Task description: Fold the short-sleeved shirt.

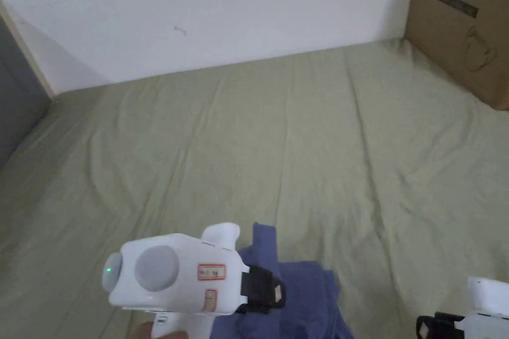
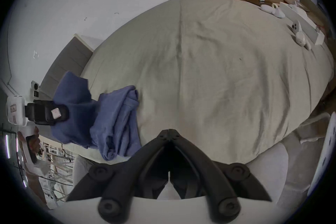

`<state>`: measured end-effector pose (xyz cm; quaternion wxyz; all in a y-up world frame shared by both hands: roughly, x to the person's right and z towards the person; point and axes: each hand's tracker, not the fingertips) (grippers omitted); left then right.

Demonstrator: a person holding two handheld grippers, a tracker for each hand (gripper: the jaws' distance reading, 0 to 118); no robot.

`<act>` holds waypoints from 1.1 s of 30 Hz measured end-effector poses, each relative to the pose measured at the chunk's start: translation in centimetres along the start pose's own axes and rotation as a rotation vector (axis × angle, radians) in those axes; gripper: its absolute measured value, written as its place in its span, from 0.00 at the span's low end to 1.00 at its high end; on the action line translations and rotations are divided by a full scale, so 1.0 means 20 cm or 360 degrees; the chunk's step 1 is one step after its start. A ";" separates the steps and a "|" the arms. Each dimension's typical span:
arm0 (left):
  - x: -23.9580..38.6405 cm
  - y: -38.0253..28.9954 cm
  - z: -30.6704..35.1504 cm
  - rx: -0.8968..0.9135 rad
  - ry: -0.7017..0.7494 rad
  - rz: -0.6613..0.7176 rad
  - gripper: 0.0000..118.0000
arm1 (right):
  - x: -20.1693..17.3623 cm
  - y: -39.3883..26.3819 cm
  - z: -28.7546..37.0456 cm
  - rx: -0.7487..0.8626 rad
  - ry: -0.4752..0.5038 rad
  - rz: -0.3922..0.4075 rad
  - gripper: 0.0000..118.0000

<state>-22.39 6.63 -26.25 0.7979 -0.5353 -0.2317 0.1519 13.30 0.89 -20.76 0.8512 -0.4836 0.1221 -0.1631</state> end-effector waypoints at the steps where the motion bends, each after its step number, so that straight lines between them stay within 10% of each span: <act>1: 0.03 -0.01 -0.06 -0.0035 -0.0005 0.0012 0.54 | 0.01 -0.01 0.00 -0.0004 -0.0011 -0.0009 0.00; 2: 0.04 -0.01 -0.10 -0.0028 -0.0044 0.0033 0.67 | 0.02 -0.02 0.01 -0.0006 -0.0021 -0.0015 0.00; 10: -0.11 -0.08 0.14 0.0194 -0.0216 0.0220 0.64 | 0.05 -0.02 0.03 0.0004 -0.0050 -0.0004 0.00; 11: -0.16 -0.10 0.18 0.0235 -0.0150 0.0246 0.55 | 0.04 -0.02 0.03 0.0006 -0.0046 0.0004 0.00; 13: -0.24 -0.13 0.20 0.0265 -0.0033 0.0283 0.00 | 0.03 -0.01 0.01 0.0004 -0.0029 0.0005 0.00; 33: -0.04 -0.16 -0.50 -0.0072 -0.0184 0.0353 0.00 | 0.02 -0.03 -0.02 0.0000 0.0000 -0.0009 0.00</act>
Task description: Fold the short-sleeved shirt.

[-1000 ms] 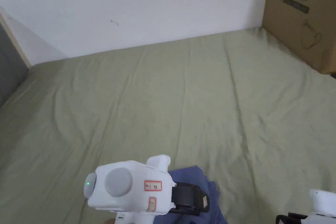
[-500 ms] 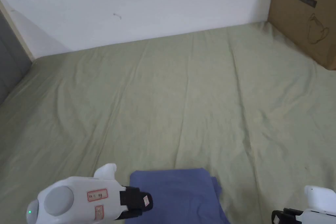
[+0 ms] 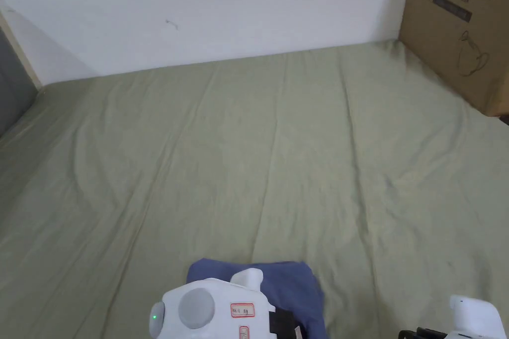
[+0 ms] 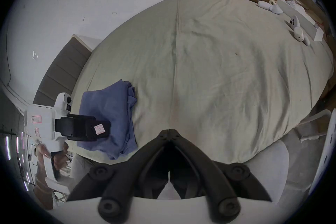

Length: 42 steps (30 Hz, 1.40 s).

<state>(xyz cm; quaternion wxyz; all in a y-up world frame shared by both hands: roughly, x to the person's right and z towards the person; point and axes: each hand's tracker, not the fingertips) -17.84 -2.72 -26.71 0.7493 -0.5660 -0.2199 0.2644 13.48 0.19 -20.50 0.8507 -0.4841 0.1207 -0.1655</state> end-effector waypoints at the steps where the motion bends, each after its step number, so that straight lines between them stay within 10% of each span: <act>1: 0.02 0.00 -0.03 -0.0002 0.0010 -0.0007 0.00 | 0.01 0.00 0.00 -0.0004 -0.0001 -0.0001 0.00; 17: 0.22 -0.14 0.00 -0.0061 -0.0123 -0.0255 0.00 | -0.08 0.04 0.06 0.0006 0.0022 0.0086 0.00; 26: -0.27 -0.20 0.75 0.0418 -0.0087 -0.0009 0.00 | -0.57 0.21 -0.09 -0.0026 0.0257 0.0457 0.00; 33: -0.60 -0.35 0.90 0.0559 -0.0109 0.0265 0.00 | -0.80 0.13 -0.56 -0.0347 0.0072 0.0677 0.00; 42: -0.73 -0.31 0.81 0.0520 -0.0264 0.0336 0.09 | -0.74 0.16 -0.58 -0.0362 0.0142 0.0537 0.00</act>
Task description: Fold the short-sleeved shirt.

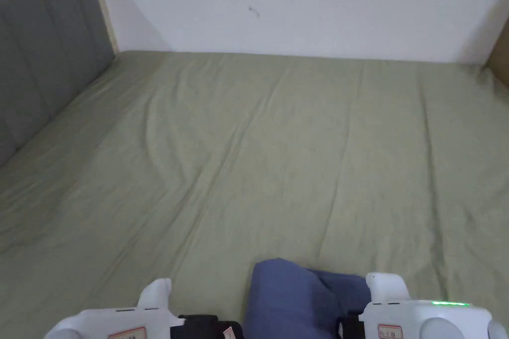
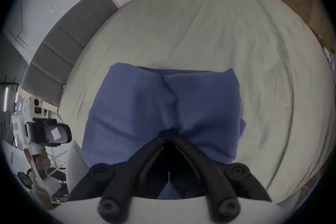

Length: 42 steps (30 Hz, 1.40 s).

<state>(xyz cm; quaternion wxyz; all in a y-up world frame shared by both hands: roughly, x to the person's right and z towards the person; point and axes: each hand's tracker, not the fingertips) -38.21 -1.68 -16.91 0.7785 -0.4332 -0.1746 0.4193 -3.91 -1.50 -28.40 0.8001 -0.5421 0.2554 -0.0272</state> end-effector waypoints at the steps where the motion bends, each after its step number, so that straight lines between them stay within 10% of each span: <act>1: -0.01 0.02 -0.02 0.0009 -0.0019 0.0004 0.31 | -0.01 0.00 0.00 0.0002 -0.0011 0.0001 0.00; 4: -0.06 0.10 -0.13 -0.0063 -0.0098 0.0033 0.99 | -0.03 -0.01 0.00 0.0008 -0.0039 0.0030 0.00; 14: -0.20 0.24 -0.50 -0.0270 -0.0505 0.0298 1.00 | 0.03 0.00 0.00 0.0005 0.0046 -0.0084 0.00; 17: -0.19 0.21 -0.60 -0.0305 -0.0656 0.0343 0.95 | 0.02 -0.01 0.00 0.0008 0.0031 -0.0077 0.00; 20: -0.14 0.19 -0.64 -0.0323 -0.0455 0.0188 0.21 | 0.02 0.00 0.00 0.0006 0.0025 -0.0070 0.00; 22: -0.16 0.16 -0.67 -0.0378 -0.0064 0.0128 0.20 | 0.03 0.00 0.01 0.0001 0.0021 -0.0081 0.00; 24: -0.20 0.18 -0.63 -0.0346 -0.0387 0.0267 0.20 | 0.03 0.00 0.03 0.0007 0.0038 -0.0090 0.00; 34: -0.13 0.45 -0.26 -0.0358 0.0037 -0.0082 0.21 | -0.05 0.05 0.14 0.0093 0.0064 -0.0050 0.00; 42: -0.40 0.95 0.39 -0.0297 0.1016 -0.0267 0.21 | -0.08 0.05 0.04 0.0036 0.0053 -0.0047 0.00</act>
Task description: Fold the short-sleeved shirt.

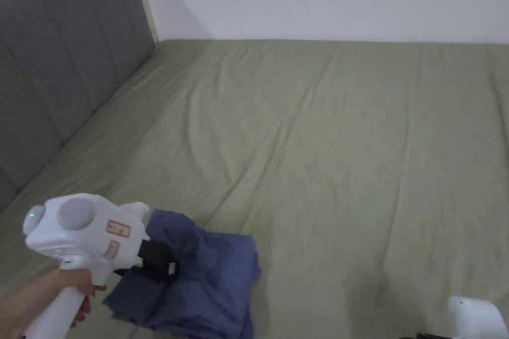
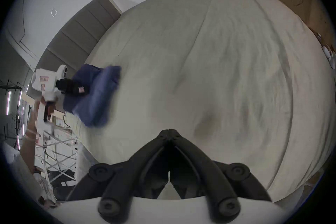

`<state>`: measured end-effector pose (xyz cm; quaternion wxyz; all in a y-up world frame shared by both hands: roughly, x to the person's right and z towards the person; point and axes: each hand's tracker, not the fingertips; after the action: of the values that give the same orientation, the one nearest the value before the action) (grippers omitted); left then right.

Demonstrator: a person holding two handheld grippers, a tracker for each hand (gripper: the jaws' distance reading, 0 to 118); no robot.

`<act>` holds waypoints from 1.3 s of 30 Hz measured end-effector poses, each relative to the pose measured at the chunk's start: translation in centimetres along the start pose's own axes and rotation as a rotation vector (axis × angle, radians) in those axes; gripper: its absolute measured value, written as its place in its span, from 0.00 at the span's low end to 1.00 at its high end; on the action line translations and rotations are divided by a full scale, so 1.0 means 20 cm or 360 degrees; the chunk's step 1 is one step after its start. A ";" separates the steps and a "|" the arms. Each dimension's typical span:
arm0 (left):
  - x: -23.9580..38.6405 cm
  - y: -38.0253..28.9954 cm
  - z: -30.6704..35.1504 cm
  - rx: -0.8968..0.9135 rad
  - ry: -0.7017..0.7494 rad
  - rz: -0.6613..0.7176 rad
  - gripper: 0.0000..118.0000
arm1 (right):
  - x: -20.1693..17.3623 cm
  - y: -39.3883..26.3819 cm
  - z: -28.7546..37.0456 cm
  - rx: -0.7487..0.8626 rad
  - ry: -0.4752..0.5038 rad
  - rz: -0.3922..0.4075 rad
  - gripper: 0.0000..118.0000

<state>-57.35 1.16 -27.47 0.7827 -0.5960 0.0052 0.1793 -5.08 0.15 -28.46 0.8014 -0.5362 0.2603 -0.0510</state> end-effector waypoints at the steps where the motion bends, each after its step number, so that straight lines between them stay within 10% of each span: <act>1: -0.07 0.02 0.04 -0.0008 0.0117 0.0004 0.21 | 0.00 0.00 -0.01 -0.0011 -0.0005 0.0004 0.00; 6: -0.33 0.07 0.12 -0.0132 0.0763 -0.0153 0.24 | 0.01 0.00 -0.03 -0.0031 -0.0025 -0.0015 0.00; 9: -0.36 0.06 0.15 -0.0079 0.0802 -0.0113 0.78 | 0.03 0.01 -0.04 -0.0034 -0.0028 -0.0033 0.00; 14: -0.31 0.03 0.20 -0.0004 0.0966 -0.0165 1.00 | 0.05 0.02 -0.03 -0.0022 -0.0028 -0.0049 0.00; 17: -0.24 0.00 0.29 0.0122 0.0835 0.0010 0.95 | 0.05 0.02 -0.01 -0.0009 -0.0015 -0.0055 0.00; 18: -0.19 -0.02 0.33 0.0165 0.0735 0.0051 0.78 | 0.05 0.01 0.00 -0.0004 -0.0015 -0.0048 0.00; 20: -0.09 -0.06 0.39 0.0228 0.0647 0.0032 0.13 | 0.05 0.00 0.03 0.0016 -0.0011 -0.0042 0.00; 21: -0.01 -0.09 0.39 0.0245 0.0671 -0.0009 0.00 | 0.05 -0.01 0.05 0.0029 0.0001 -0.0049 0.00; 31: 0.88 -0.54 0.43 0.0705 0.0397 -0.0254 0.00 | 0.11 -0.11 0.25 0.0219 0.0067 -0.0102 0.00; 39: 1.50 -0.82 0.50 0.1200 0.0383 -0.0370 0.00 | 0.04 -0.08 0.66 0.0754 -0.0208 0.0038 0.00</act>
<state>-26.64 15.05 -15.93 0.9551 -0.2808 0.0947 0.0042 2.18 10.08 -23.49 0.9204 -0.3324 0.1949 -0.0662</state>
